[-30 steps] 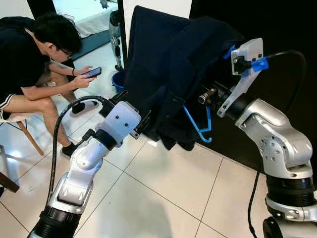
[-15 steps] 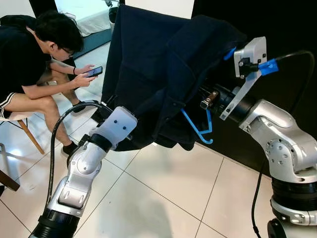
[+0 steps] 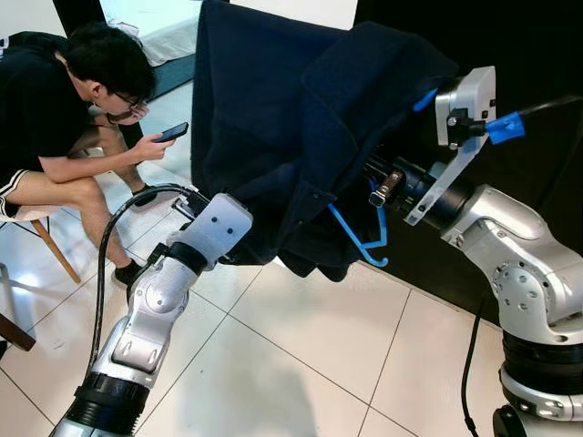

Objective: Hang hanger

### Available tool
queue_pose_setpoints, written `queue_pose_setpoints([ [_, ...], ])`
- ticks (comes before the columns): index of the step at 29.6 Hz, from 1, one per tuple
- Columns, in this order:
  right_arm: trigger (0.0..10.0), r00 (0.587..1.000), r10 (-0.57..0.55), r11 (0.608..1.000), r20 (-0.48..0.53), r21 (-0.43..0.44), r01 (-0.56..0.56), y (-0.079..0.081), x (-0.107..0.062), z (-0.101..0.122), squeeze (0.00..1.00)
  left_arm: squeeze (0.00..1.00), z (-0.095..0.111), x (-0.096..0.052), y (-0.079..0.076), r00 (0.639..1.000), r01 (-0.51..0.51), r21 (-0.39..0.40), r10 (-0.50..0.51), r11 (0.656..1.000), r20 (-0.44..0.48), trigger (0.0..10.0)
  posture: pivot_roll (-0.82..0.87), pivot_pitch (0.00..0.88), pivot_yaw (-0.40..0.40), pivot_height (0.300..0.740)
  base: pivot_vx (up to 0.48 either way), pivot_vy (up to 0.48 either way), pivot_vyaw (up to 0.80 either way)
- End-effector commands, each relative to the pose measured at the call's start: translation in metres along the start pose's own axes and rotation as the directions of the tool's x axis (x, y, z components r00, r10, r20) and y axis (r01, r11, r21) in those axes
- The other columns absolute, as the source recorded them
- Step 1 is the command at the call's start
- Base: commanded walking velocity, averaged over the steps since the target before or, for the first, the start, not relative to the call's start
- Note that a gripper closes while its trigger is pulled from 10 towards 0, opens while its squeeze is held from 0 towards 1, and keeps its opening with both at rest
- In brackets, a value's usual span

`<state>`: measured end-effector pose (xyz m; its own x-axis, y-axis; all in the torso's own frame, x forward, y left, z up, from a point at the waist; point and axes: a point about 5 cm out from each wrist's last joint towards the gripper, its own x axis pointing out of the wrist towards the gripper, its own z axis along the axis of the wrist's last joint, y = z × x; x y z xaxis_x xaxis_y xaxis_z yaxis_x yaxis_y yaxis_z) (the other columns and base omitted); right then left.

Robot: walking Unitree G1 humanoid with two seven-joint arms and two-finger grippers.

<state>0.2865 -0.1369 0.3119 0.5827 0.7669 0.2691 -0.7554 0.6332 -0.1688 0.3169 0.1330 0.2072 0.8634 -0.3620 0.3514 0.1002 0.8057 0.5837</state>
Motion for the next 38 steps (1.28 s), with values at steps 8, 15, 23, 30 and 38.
queue_pose_setpoints([
  [8, 10.0, 0.999, 0.017, 1.000, 0.037, -0.009, -0.017, 0.005, -0.004, 0.008, 0.00, 0.00, -0.002, 0.003, 0.023, 0.999, -0.036, 0.103, 0.034, 0.994, 0.018, 0.0, 0.04, 0.112, -0.020, 0.740, 0.000, 0.000, 0.00],
  [15, 10.0, 0.999, -0.038, 0.999, -0.032, -0.017, 0.038, -0.004, -0.008, -0.004, 0.00, 0.00, 0.020, 0.011, 0.068, 0.993, -0.090, 0.182, 0.074, 0.979, 0.095, 0.0, 0.05, 0.113, -0.022, 0.740, 0.000, 0.000, 0.00],
  [23, 10.0, 0.991, -0.024, 0.998, -0.135, -0.066, 0.015, -0.011, -0.026, -0.018, 0.00, 0.00, 0.074, 0.027, 0.146, 0.965, -0.133, 0.176, 0.087, 0.975, 0.246, 0.0, 0.06, 0.116, -0.027, 0.740, 0.000, 0.000, 0.00],
  [30, 10.0, 0.983, 0.091, 0.994, -0.157, -0.046, -0.099, -0.001, -0.045, -0.019, 0.00, 0.00, 0.126, 0.033, 0.202, 0.923, -0.180, 0.204, 0.093, 0.962, 0.375, 0.0, 0.08, 0.113, -0.005, 0.740, 0.000, 0.000, 0.00],
  [38, 10.0, 0.985, 0.146, 0.989, -0.093, 0.044, -0.143, 0.008, -0.062, -0.023, 0.00, 0.00, 0.158, 0.040, 0.221, 0.881, -0.194, 0.165, 0.098, 0.967, 0.463, 0.0, 0.07, 0.106, 0.009, 0.740, 0.000, 0.000, 0.00],
])
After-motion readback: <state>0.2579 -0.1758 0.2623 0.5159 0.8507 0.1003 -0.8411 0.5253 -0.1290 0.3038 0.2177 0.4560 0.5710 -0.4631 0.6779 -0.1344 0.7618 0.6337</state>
